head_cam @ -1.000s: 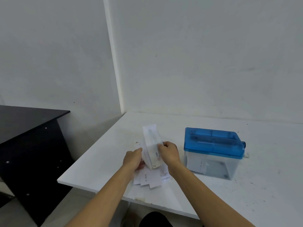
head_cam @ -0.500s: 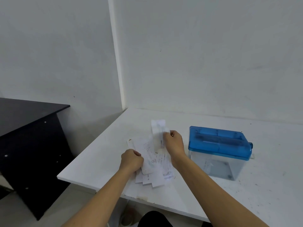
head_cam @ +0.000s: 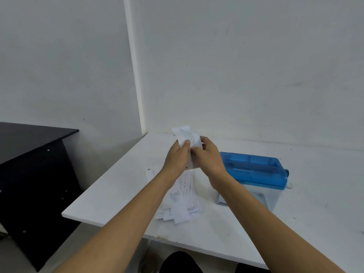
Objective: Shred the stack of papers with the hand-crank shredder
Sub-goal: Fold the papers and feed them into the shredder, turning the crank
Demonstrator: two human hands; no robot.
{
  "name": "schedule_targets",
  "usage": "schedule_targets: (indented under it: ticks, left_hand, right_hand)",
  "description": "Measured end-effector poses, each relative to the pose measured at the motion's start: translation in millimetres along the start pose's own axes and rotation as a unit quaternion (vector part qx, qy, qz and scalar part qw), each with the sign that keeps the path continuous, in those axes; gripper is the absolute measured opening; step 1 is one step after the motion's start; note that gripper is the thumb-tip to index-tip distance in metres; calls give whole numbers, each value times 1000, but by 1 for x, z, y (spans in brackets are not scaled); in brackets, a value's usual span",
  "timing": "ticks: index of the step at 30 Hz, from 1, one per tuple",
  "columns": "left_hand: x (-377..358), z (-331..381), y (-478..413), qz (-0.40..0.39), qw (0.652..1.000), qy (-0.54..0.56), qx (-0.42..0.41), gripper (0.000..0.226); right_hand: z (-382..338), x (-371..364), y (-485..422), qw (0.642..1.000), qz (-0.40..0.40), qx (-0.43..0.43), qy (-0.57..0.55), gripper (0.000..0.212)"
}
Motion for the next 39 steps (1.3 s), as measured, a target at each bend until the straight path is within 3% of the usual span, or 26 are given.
schedule_targets:
  ticks: [7, 12, 18, 23, 27, 35, 39]
  left_hand:
    - [-55, 27, 4, -75, 995, 56, -44, 25]
    - [-88, 54, 0, -76, 992, 73, -65, 22]
    - [-132, 79, -6, -136, 980, -74, -128, 23]
    - [-149, 57, -13, -145, 960, -196, -136, 20]
    - [-150, 41, -14, -144, 951, -238, -132, 34]
    - [-145, 37, -17, -139, 949, -250, -136, 35]
    - [-134, 39, -19, -120, 953, -238, -142, 24]
  right_hand:
    - [-20, 71, 3, 998, 43, 29, 34, 35]
    - [-31, 133, 2, 988, 52, 49, 139, 18]
    - [-32, 194, -2, 966, 85, 69, 233, 7]
    - [-6, 208, -1, 956, 77, 54, 278, 10]
    - [17, 207, 1, 955, 50, 31, 291, 12]
    - [20, 203, -2, 953, 36, 41, 299, 10]
    - [11, 197, -4, 957, 34, 58, 282, 9]
Point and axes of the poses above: each hand's wrist, its own y-axis away from the middle knuckle, its own x-axis out of the back of the hand, z = x × y, the point moved 5 cm from there along -y, towards the middle knuckle, and after that the axes turned 7 degrees about x, right-handed, at the moved point
